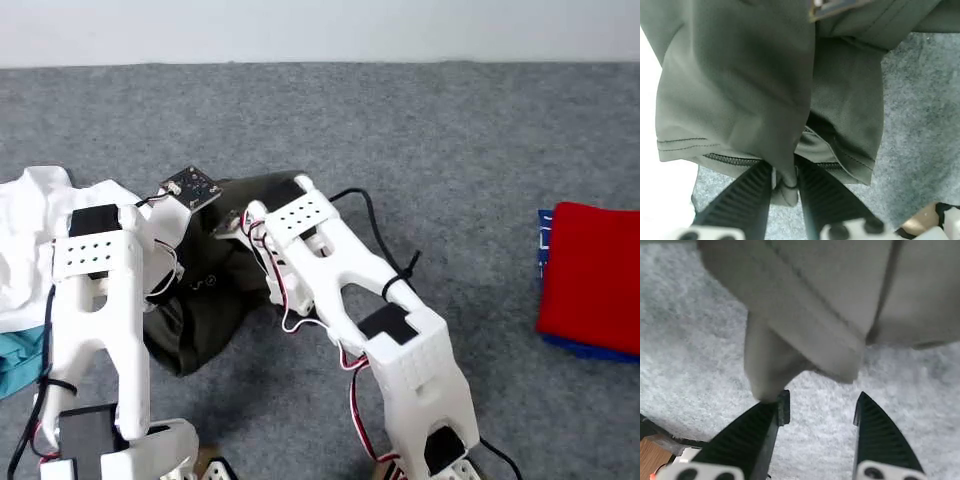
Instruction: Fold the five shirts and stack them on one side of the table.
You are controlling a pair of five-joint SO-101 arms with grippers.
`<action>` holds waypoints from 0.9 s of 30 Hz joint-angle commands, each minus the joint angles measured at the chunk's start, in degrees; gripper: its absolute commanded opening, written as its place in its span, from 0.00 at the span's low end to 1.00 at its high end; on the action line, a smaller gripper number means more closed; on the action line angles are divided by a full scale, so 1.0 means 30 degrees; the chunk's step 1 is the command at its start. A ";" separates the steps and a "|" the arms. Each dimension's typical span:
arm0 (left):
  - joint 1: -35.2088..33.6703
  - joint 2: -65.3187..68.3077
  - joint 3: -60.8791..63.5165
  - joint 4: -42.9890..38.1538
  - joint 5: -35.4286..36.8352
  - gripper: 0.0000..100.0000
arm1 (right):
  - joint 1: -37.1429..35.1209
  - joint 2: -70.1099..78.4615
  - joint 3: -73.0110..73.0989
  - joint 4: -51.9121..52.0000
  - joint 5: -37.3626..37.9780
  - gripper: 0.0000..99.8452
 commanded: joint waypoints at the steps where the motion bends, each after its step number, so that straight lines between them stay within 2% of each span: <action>1: 0.0176 -0.0791 -0.0015 -0.0264 -0.0117 0.02 | -0.0044 0.0132 -0.0117 -0.0747 -0.0205 0.22; 12: 0.0176 -0.0791 0.0864 -0.1377 -0.0117 0.02 | -0.0278 0.1509 -0.0117 -0.2330 -0.0205 0.21; 19: 0.0176 -0.0791 0.1187 -0.1524 -0.0117 0.02 | -0.0601 0.2330 -0.0117 -0.2564 0.0000 0.03; 27: 0.0176 -0.0967 0.0806 -0.1377 -0.0029 0.02 | 0.0835 -0.0366 -0.0117 -0.1421 0.1377 0.01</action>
